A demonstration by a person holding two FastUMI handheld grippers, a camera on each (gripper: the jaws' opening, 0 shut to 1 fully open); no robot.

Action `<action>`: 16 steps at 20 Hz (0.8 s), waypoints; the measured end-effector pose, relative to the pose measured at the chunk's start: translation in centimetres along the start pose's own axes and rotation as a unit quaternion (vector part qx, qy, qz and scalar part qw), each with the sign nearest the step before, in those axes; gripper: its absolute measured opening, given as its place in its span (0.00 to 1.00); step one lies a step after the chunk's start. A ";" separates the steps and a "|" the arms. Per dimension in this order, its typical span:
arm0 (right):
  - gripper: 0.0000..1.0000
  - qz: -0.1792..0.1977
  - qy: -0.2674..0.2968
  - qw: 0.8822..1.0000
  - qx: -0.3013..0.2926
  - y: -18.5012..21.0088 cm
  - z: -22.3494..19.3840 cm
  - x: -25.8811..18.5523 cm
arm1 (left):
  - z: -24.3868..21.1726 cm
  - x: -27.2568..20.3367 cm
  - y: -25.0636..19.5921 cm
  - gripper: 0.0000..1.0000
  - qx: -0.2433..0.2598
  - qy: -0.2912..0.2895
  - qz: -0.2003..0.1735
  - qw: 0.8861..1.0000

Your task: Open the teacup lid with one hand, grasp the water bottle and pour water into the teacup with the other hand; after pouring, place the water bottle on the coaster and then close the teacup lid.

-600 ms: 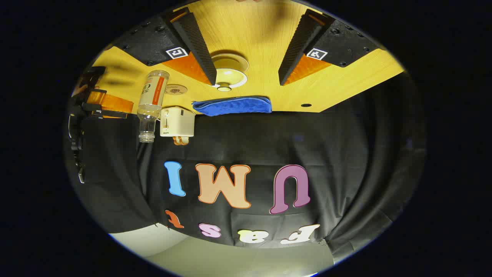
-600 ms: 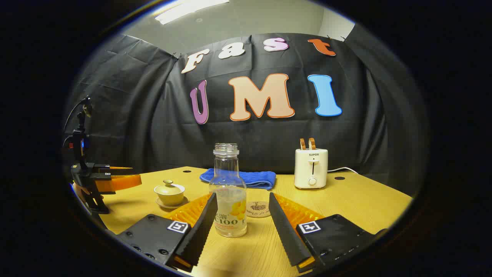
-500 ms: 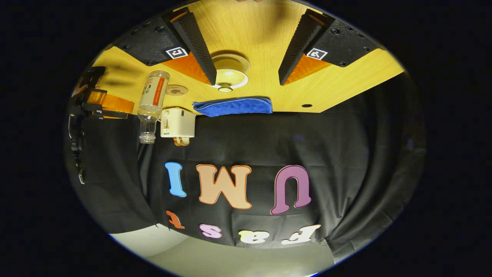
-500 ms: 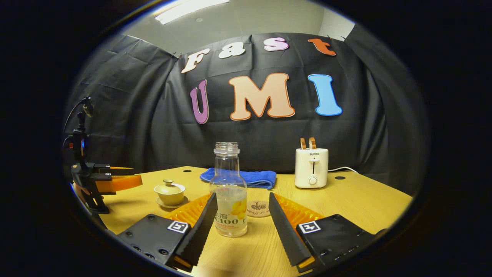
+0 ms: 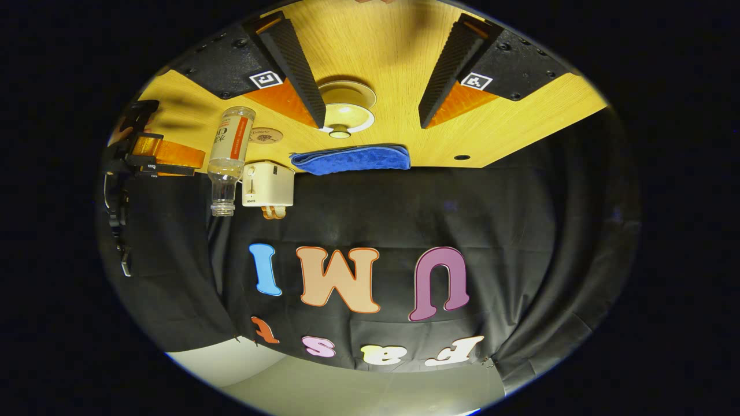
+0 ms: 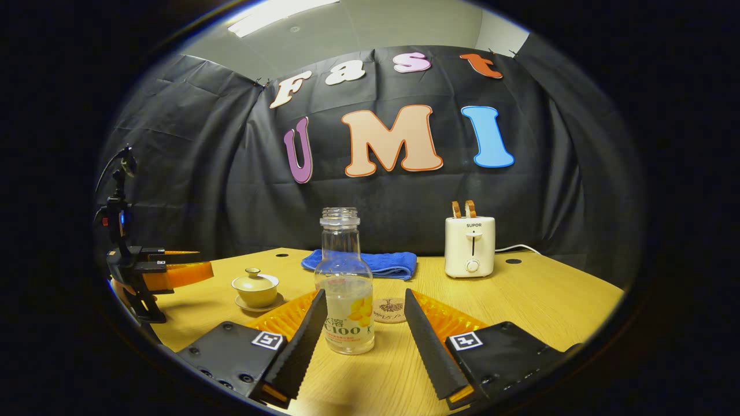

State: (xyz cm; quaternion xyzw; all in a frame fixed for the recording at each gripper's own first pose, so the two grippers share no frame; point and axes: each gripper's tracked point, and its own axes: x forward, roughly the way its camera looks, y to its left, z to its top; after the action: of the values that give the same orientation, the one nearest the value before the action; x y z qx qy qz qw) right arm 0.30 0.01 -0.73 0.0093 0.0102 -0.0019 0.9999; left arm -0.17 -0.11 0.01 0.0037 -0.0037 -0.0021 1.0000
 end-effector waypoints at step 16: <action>0.84 -0.016 -0.001 1.000 -0.008 -0.5 0.0 0.0 | 0.1 2.8 -1.1 0.95 0.001 -0.001 -0.044 0.999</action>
State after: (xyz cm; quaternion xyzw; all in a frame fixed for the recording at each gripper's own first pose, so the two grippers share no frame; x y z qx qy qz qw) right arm 0.33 -0.53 -0.72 0.0011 0.0091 -0.0182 0.9998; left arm 2.61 -1.25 0.12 0.0047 -0.0043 -0.0458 0.9989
